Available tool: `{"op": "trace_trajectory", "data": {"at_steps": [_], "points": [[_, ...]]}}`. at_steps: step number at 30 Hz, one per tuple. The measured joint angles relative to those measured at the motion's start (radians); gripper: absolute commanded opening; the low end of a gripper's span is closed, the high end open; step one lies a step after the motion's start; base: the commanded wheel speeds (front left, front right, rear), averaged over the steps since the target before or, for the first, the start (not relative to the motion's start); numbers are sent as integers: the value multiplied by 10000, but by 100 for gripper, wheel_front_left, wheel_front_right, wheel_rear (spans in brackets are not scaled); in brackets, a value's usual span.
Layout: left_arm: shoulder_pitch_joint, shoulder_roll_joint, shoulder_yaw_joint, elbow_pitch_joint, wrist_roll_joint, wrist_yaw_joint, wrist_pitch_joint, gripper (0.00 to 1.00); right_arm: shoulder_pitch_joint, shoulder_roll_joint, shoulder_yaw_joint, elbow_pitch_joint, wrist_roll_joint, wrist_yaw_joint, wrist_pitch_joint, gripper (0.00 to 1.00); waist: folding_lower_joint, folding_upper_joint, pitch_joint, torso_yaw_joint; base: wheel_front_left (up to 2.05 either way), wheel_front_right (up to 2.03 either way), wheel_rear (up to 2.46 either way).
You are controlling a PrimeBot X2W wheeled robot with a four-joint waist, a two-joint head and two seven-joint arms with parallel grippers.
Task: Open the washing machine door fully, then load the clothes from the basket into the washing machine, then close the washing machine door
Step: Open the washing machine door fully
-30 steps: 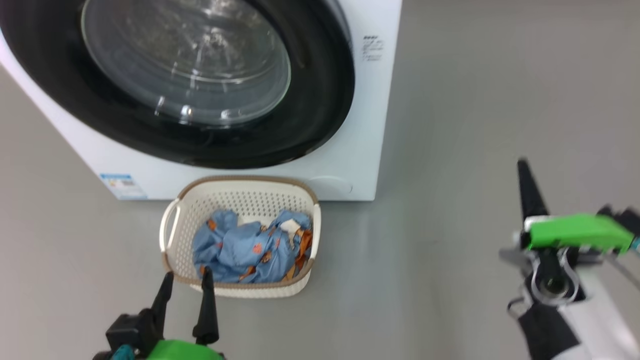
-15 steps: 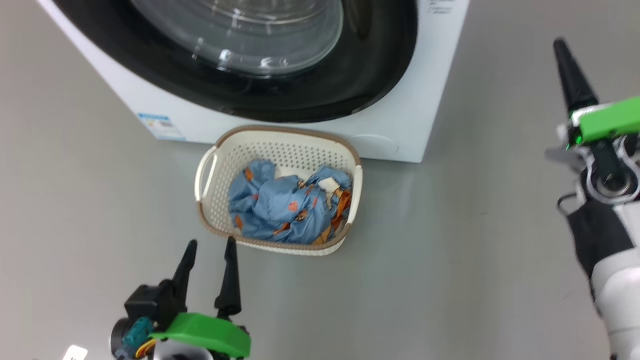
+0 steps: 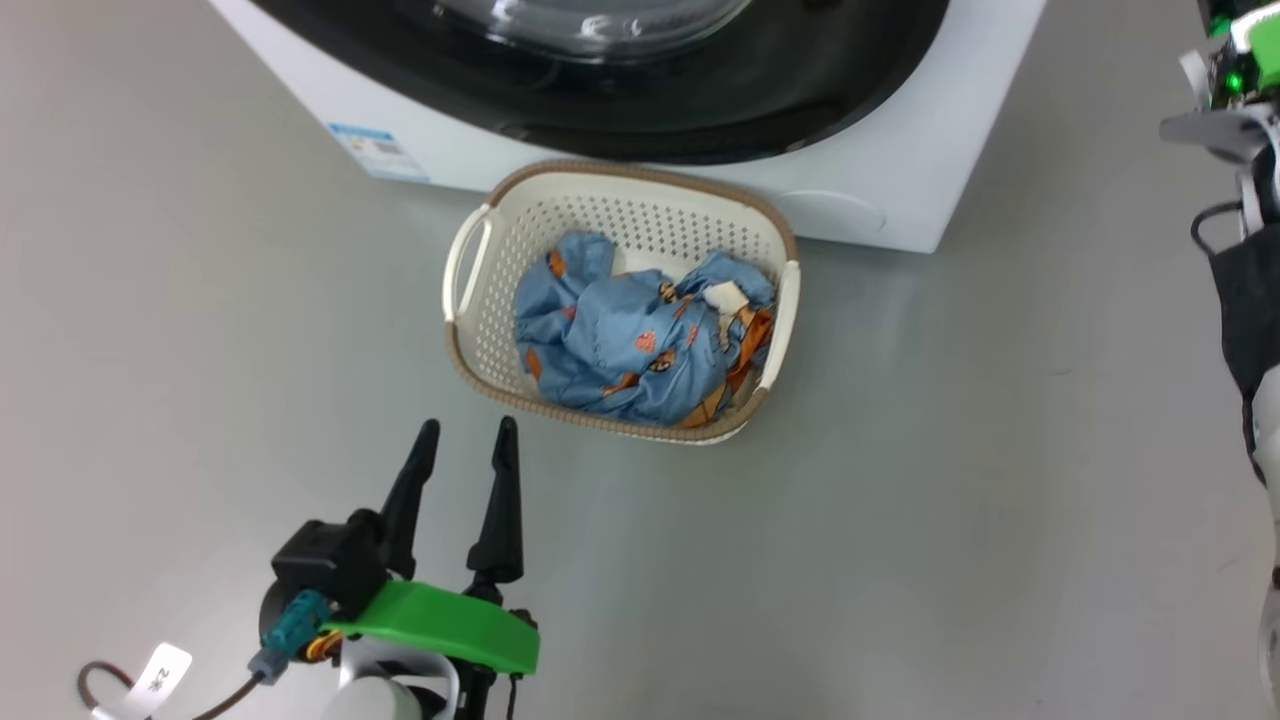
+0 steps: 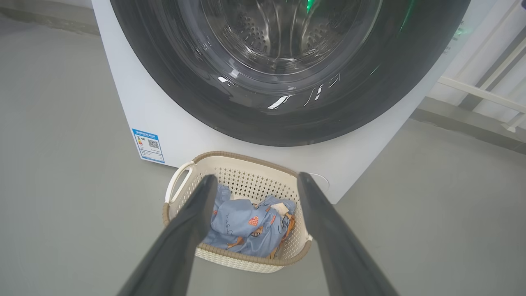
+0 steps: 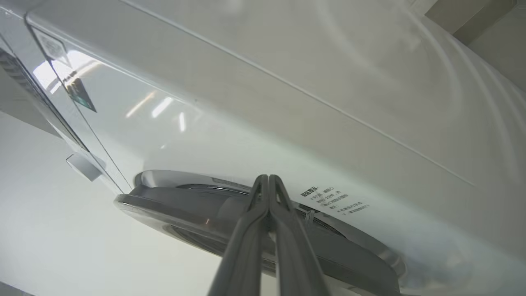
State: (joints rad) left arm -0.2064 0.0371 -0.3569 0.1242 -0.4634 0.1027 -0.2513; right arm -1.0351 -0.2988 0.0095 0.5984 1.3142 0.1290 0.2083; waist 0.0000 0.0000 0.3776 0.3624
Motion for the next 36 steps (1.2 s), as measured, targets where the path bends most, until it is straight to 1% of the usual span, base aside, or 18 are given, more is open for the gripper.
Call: {"op": "trace_trajectory", "data": {"at_steps": [1, 6, 10, 17, 24, 26, 31, 36], "points": [[-76, -2, -111, -21, -19, 0, 0, 100, -228, -13, 82, 69, 2, 0, 205, 0, 0, 0, 149, 112, 0, 0, 0], [-225, -10, -288, -52, -90, 56, 0, 100, -661, 10, 418, 268, -23, 0, 518, 0, 0, 0, 462, 364, 0, 0, 0], [-263, -13, -351, -71, -104, 75, 0, 100, -907, 109, 525, 476, -23, 0, 746, 0, 0, 0, 617, 475, 0, 0, 0], [-454, -44, -531, -100, -447, 165, 0, 100, -1362, 253, 673, 869, 96, 0, 1266, 0, 0, 0, 826, 761, 0, 0, 0], [-482, -54, -704, -123, -474, 184, 0, 100, -1801, 244, 476, 1657, 376, 0, 1453, 0, 0, 0, 945, 980, 0, 0, 0], [-482, -54, -706, -125, -495, 251, -2, 100, -1971, 245, 374, 2052, 650, 0, 1707, 0, 0, 1, 966, 1012, 0, 0, 0], [-482, -56, -732, -134, -537, 253, -13, 100, -2449, 303, 54, 2872, 1277, 0, 2502, 0, 0, 1, 1007, 1071, 0, 0, 0], [-483, -56, -792, -155, -546, 265, -13, 100, -2753, 288, 31, 3080, 1335, 0, 2855, 0, 0, 0, 1051, 1122, 0, 0, 0]]}}
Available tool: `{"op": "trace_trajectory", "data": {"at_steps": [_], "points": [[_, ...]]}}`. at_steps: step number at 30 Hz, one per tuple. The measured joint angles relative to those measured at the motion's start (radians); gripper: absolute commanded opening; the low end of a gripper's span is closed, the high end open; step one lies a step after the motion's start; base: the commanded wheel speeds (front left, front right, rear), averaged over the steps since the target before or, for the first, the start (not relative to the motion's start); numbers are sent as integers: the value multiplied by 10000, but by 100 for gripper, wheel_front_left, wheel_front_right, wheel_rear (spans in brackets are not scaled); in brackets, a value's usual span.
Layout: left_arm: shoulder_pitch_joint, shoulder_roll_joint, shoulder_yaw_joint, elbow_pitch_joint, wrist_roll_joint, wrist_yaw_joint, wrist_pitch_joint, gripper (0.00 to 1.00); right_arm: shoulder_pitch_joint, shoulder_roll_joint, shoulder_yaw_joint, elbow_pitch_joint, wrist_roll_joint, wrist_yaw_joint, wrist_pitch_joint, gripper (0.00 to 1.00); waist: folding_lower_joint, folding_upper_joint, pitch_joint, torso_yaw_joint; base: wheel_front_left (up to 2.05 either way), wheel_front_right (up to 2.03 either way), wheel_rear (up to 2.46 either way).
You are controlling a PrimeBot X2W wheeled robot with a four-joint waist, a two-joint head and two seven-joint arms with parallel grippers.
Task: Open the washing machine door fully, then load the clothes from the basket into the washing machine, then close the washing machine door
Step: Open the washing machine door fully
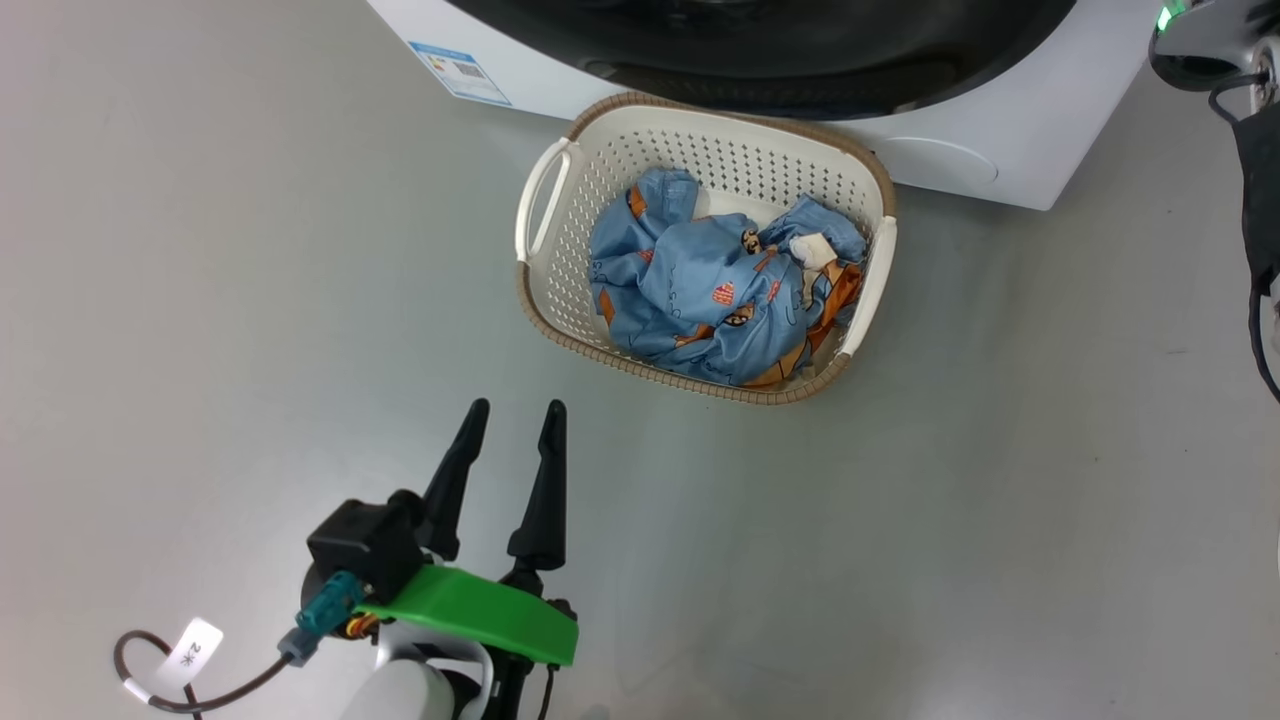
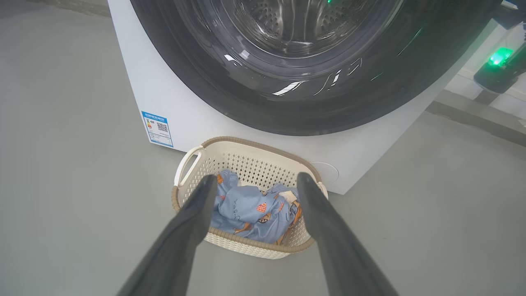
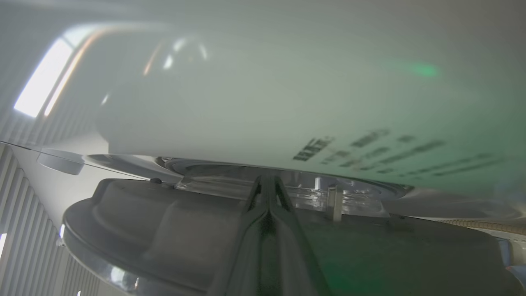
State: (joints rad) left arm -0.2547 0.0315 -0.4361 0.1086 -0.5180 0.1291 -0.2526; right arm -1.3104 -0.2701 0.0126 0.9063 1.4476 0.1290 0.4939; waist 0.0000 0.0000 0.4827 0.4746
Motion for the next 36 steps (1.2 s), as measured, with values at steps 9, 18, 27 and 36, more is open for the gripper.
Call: {"op": "trace_trajectory", "data": {"at_steps": [9, 18, 27, 36], "points": [[0, -2, -27, -6, -59, 73, 0, 100, -71, -6, 15, 278, 38, 0, 307, 0, 0, 0, -35, 40, 0, 0, 0], [0, -2, -17, -6, -59, 73, 0, 100, -69, 31, 71, 364, 38, 0, 623, 0, 0, 0, -116, 30, 0, 0, 0], [12, 0, 115, 12, -52, 73, 0, 100, 161, 136, 140, 336, 38, 0, 882, 0, 0, -1, -418, -23, 0, 0, 0], [58, 0, 209, 50, 25, 73, 0, 100, 761, 290, 291, 330, 63, 0, 1342, 0, 0, 0, -713, -109, 0, 0, 0]]}}
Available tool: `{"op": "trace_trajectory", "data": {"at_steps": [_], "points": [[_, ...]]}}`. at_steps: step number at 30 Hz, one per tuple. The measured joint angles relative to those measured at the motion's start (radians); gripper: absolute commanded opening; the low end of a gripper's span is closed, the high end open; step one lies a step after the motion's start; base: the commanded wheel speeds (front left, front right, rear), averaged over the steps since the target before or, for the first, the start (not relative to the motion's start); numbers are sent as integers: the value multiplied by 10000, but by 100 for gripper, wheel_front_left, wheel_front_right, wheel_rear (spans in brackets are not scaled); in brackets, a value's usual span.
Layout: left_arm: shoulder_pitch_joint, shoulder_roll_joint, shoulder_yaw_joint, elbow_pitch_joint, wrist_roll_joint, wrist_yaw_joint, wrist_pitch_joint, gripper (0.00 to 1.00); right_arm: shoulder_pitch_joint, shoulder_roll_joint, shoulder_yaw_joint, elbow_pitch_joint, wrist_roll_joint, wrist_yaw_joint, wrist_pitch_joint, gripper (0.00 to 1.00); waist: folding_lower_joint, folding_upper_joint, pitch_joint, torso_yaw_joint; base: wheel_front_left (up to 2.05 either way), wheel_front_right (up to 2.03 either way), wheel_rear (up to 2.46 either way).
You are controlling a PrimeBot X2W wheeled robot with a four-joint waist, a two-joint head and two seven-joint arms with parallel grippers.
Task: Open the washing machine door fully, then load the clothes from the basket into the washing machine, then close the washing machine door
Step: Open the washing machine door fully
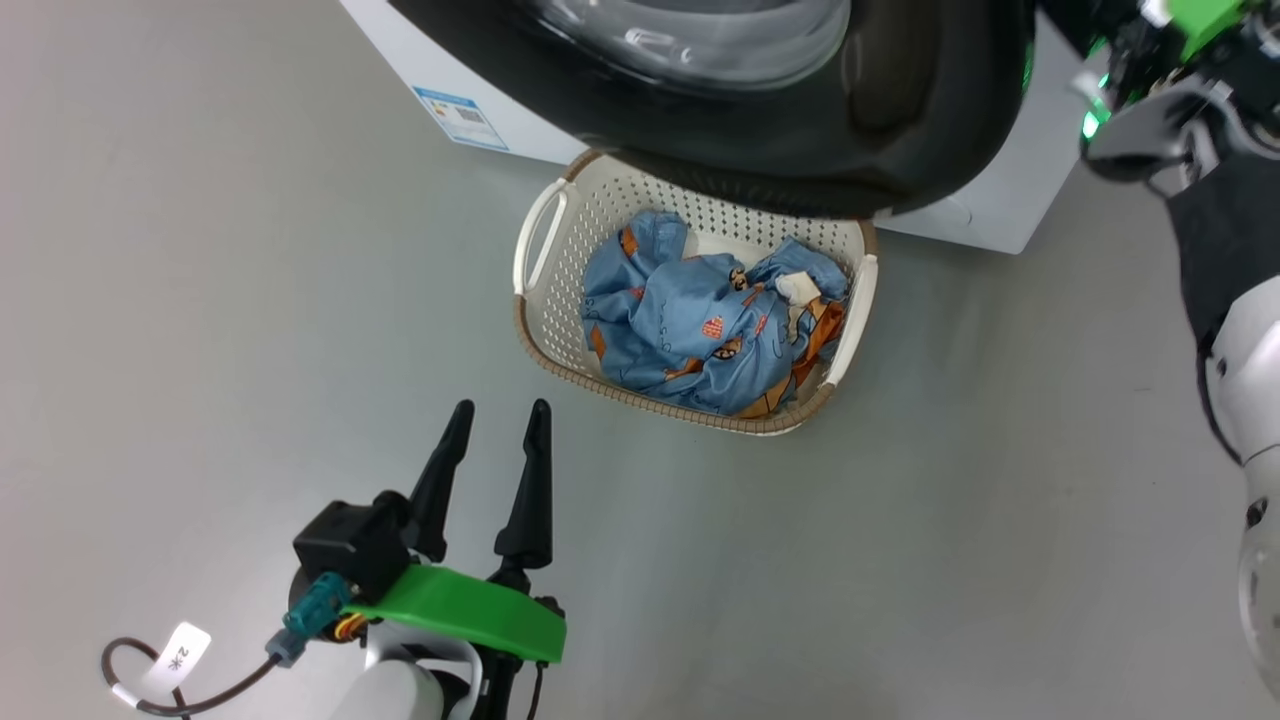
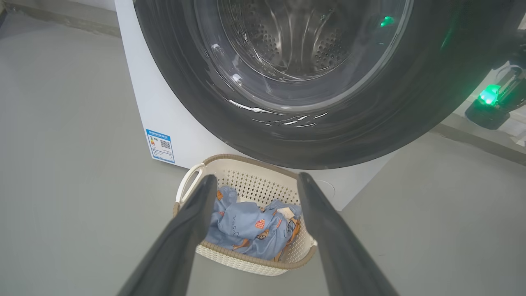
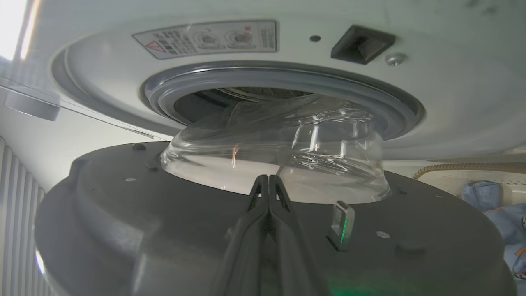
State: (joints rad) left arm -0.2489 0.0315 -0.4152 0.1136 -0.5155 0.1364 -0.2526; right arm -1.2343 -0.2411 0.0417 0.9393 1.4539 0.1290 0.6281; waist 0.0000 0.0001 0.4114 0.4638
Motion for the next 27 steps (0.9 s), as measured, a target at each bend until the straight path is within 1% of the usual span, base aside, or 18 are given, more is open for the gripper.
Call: {"op": "trace_trajectory", "data": {"at_steps": [14, 24, 27], "points": [[322, 4, 88, 173, 182, -15, 0, 100, 1104, 366, 109, -8, 33, 0, 589, 0, 0, 0, -689, -138, 0, 0, 0], [791, 15, 242, 305, 286, -90, 0, 100, 1957, 792, 322, 4, 56, 0, 989, 0, 0, -1, -1333, -220, 0, 0, 0], [926, 19, 290, 374, 447, -92, 0, 100, 2217, 953, 441, -17, 253, 0, 1145, 0, 0, 0, -1504, -255, 0, 0, 0]]}}
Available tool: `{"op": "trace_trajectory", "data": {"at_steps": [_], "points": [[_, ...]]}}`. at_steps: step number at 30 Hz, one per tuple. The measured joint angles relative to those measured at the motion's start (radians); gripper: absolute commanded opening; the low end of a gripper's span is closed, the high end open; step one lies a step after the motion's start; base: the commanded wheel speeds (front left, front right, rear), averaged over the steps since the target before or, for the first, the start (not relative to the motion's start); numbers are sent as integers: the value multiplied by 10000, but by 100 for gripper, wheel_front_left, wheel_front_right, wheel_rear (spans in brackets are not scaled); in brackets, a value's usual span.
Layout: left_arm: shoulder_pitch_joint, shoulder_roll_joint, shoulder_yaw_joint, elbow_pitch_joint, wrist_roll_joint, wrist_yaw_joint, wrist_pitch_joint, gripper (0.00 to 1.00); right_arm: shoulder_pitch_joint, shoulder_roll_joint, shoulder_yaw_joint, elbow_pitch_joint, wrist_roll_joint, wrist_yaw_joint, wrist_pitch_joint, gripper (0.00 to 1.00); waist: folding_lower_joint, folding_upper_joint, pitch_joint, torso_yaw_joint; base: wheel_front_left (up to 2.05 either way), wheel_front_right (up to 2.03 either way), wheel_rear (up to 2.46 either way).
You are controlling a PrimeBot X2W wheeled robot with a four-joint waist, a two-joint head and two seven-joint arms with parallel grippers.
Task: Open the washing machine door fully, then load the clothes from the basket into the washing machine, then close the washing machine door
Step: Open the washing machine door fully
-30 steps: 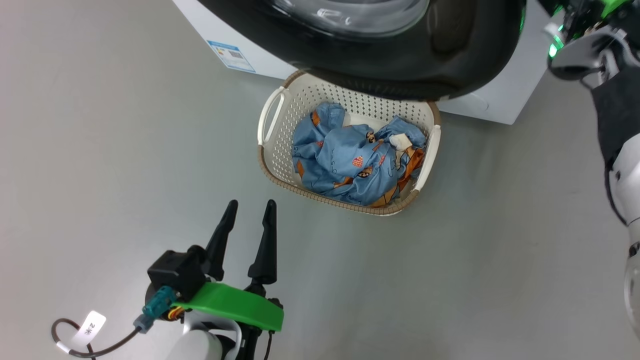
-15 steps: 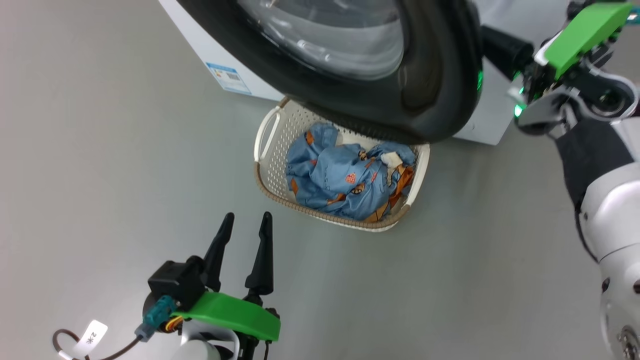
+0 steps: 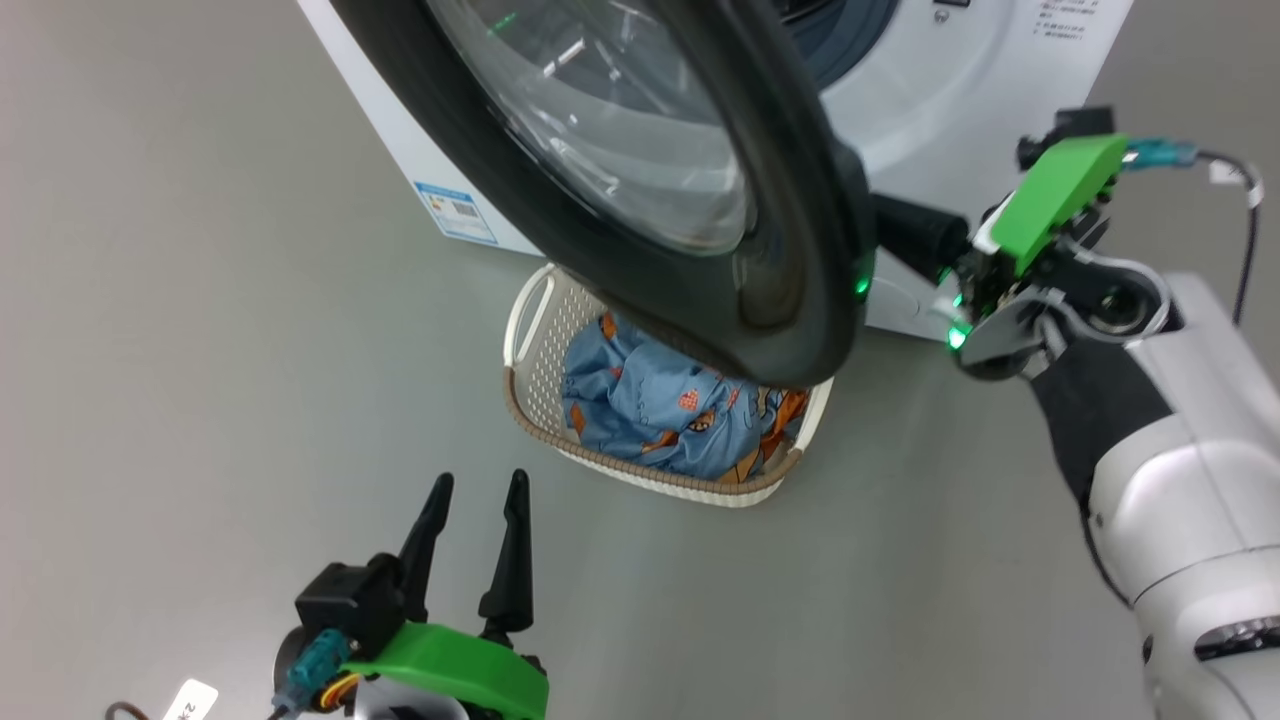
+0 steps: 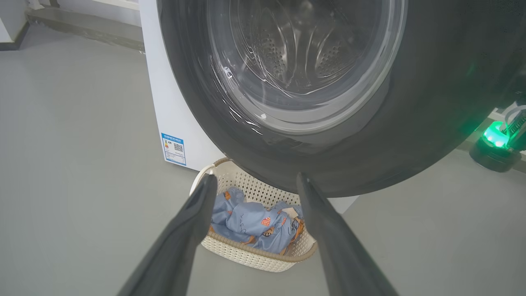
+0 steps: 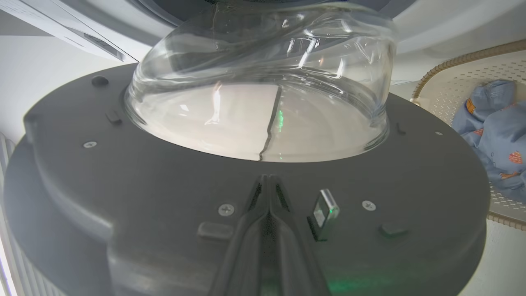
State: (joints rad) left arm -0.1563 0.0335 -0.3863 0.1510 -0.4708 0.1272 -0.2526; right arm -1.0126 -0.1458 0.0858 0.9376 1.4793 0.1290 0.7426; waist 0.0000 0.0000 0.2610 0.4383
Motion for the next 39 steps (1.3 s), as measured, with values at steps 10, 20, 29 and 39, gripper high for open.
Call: {"op": "trace_trajectory", "data": {"at_steps": [10, 20, 29, 39], "points": [[141, 8, 44, 13, 100, -44, 0, 100, 693, 359, 326, -307, 17, 0, 232, 0, 0, 0, -383, -48, 0, 0, 0], [269, 12, 86, 84, 263, -104, 0, 100, 1266, 533, 635, -608, 222, 0, 500, 0, 0, 0, -673, -38, 0, 0, 0], [360, 36, 77, 115, 324, -146, 0, 100, 1827, 587, 1277, -949, 930, 0, 614, 0, 0, 0, -887, -3, 0, 0, 0], [585, 44, 31, 188, 424, -178, 0, 100, 2381, 602, 3154, -1724, 2579, 0, 213, 0, 0, 0, -1240, 116, 0, 0, 0]]}}
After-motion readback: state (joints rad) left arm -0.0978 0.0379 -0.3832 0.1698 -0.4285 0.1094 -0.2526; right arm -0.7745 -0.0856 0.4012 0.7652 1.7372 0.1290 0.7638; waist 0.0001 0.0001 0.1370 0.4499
